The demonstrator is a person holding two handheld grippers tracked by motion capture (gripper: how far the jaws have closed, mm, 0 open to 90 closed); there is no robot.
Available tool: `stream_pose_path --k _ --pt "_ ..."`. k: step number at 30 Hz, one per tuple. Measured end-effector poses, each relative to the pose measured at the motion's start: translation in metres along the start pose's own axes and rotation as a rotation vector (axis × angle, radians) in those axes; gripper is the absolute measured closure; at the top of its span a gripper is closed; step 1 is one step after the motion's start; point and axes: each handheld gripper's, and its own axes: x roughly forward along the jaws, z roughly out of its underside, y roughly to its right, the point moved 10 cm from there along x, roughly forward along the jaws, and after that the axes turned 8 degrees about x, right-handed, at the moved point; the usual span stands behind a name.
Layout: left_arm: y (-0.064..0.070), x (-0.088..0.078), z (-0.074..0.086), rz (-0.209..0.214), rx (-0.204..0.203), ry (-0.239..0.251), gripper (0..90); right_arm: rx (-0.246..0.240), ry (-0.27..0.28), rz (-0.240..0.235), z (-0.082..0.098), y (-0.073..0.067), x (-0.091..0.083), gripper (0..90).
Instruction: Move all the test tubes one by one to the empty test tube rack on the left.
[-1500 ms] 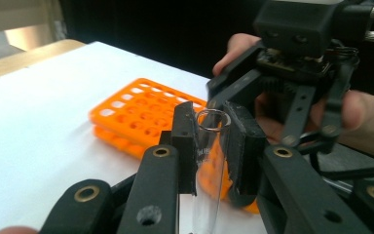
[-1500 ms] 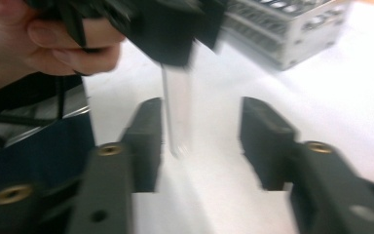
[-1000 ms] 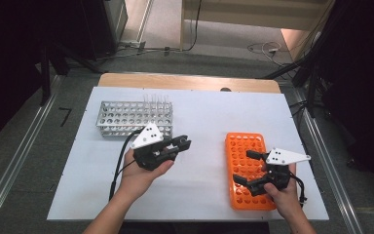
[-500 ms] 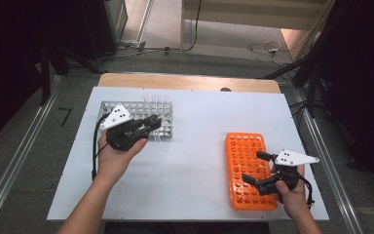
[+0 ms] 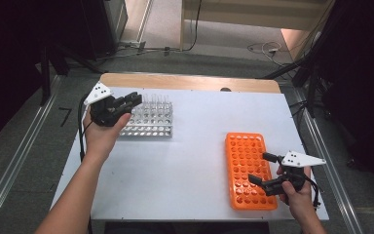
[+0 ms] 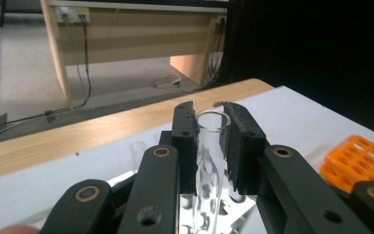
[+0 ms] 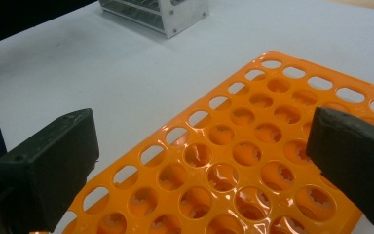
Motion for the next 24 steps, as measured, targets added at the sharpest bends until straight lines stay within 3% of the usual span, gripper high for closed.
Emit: stream_pose_path --k 4,11,21,24 --pt "-0.015 0.012 -0.002 -0.042 0.000 -0.006 74.8 0.001 0.001 -0.003 0.000 0.000 0.000 0.0" --pt "-0.035 0.033 0.000 -0.104 -0.041 -0.001 74.8 0.002 0.003 -0.004 0.000 0.001 -0.001 0.0" --pt "-0.054 0.054 0.014 -0.200 -0.065 -0.038 74.8 -0.002 0.008 -0.005 -0.001 0.002 -0.004 0.0" --pt "-0.054 0.057 0.018 -0.211 -0.048 -0.056 74.8 -0.002 -0.001 -0.007 0.001 0.002 -0.002 0.0"
